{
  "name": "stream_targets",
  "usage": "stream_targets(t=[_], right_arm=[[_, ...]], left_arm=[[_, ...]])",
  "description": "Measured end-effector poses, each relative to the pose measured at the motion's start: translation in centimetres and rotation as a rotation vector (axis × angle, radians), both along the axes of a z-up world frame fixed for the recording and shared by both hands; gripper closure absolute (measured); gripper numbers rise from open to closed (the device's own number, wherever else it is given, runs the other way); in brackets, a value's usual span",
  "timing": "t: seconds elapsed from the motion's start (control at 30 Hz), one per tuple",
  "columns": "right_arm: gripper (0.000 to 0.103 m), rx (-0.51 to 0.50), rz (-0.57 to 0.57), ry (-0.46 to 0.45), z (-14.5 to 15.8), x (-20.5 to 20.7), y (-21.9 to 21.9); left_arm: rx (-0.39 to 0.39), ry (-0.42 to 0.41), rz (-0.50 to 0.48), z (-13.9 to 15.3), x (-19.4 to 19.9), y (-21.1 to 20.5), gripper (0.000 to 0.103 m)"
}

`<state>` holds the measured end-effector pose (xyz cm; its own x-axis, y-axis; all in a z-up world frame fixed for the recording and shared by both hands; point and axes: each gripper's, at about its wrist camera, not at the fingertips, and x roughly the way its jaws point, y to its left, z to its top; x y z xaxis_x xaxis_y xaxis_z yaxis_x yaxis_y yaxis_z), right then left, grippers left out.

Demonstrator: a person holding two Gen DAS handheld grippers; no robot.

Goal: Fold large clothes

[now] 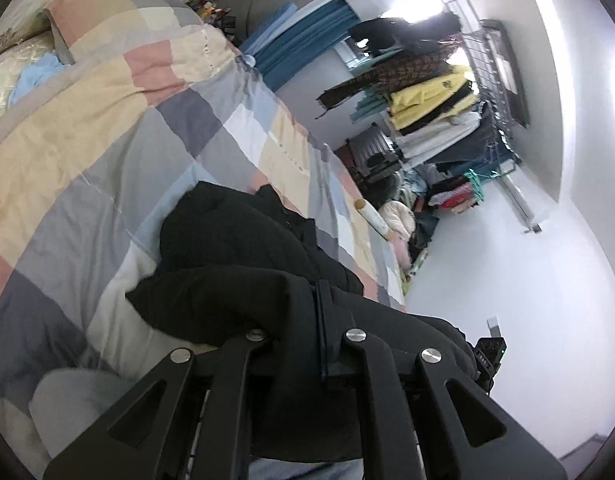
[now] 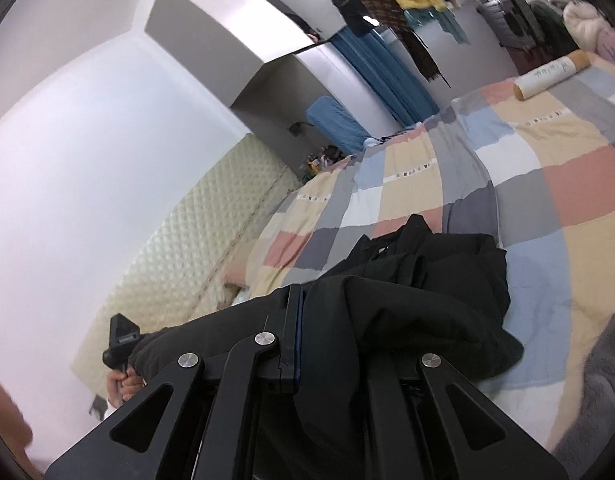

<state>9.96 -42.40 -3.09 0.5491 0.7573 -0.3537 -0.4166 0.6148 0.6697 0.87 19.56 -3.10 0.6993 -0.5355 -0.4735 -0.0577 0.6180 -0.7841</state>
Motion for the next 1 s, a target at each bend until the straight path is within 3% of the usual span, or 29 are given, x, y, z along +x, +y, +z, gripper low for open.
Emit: stream_targets(t=[0.1, 0.33, 0.47, 0.57, 0.7, 1.0], right_arm=[[0.099, -0.016, -0.021, 0.019, -0.4, 2.7, 0.7], [0.1, -0.003, -0.125, 0.148, -2.9, 10.7, 1.1], [0.1, -0.013, -0.188, 0.26, -5.7, 16.3, 1.3], [0.1, -0.057, -0.216, 0.321, -7.9, 19.5, 1.8], [0.1, -0.102, -0.228, 0.396, -11.4, 23.0, 2.2], [0.102, -0.17, -0.224, 0.5, -17.6, 27.9, 3.7]], left_arm=[[0.076, 0.045, -0.002, 0.1, 3.6, 0.0, 0.094], [0.126, 0.171, 0.048, -0.5, 12.0, 0.8, 0.09], [0.26, 0.236, 0.06, -1.3, 17.7, -0.2, 0.089], [0.342, 0.293, 0.067, -3.1, 21.7, -1.2, 0.089], [0.395, 0.357, 0.066, -6.4, 25.6, -1.9, 0.089], [0.442, 0.433, 0.046, -12.8, 30.9, -3.4, 0.089]])
